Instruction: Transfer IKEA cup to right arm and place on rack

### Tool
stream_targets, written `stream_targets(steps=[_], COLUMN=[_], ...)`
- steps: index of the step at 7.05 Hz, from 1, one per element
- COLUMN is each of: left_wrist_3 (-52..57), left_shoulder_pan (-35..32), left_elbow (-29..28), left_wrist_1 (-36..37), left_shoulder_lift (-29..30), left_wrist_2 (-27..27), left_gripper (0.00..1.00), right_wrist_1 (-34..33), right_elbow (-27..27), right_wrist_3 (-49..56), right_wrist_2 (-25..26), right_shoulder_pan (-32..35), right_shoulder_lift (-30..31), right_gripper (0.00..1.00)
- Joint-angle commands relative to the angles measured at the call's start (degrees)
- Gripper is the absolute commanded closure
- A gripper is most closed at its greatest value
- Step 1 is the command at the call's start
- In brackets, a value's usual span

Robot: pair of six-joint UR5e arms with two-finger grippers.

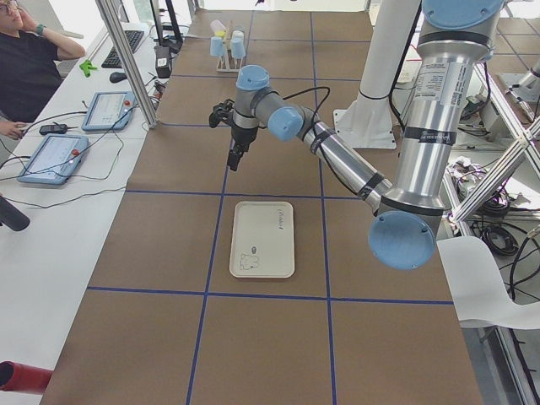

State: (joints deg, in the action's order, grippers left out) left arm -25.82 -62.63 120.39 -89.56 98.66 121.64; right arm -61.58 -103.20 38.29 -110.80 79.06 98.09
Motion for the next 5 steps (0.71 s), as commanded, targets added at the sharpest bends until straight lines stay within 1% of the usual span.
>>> stream_targets(steps=[1, 2, 3, 4, 5], left_wrist_3=[7.7, 14.4, 21.6, 27.3, 36.8], left_shoulder_pan=[-5.1, -9.7, -15.4, -20.1, -24.8], left_elbow=[-0.9, -2.9, -6.4, -10.9, -16.0], left_wrist_1=[0.2, 1.0, 1.1, 1.1, 0.1], left_shoulder_lift=[-0.4, -1.5, -2.8, -3.3, -6.5], left_wrist_2=[0.0, 0.1, 0.1, 1.7, 5.7], left_gripper=[0.0, 0.0, 0.0, 0.0, 0.0], right_wrist_1=[-7.9, -13.2, -25.1, -33.4, -44.0], right_elbow=[0.5, 0.6, -0.1, -1.2, -1.0], right_wrist_3=[-33.4, -35.7, -35.7, -35.8, -35.6], right_wrist_2=[-12.3, -16.5, -23.3, -24.1, -20.7], right_shoulder_pan=[2.2, 4.0, 8.0, 11.4, 12.3], right_shoulder_lift=[2.8, 4.4, 3.5, 1.9, -3.3], right_gripper=[0.01, 0.01, 0.01, 0.0, 0.0])
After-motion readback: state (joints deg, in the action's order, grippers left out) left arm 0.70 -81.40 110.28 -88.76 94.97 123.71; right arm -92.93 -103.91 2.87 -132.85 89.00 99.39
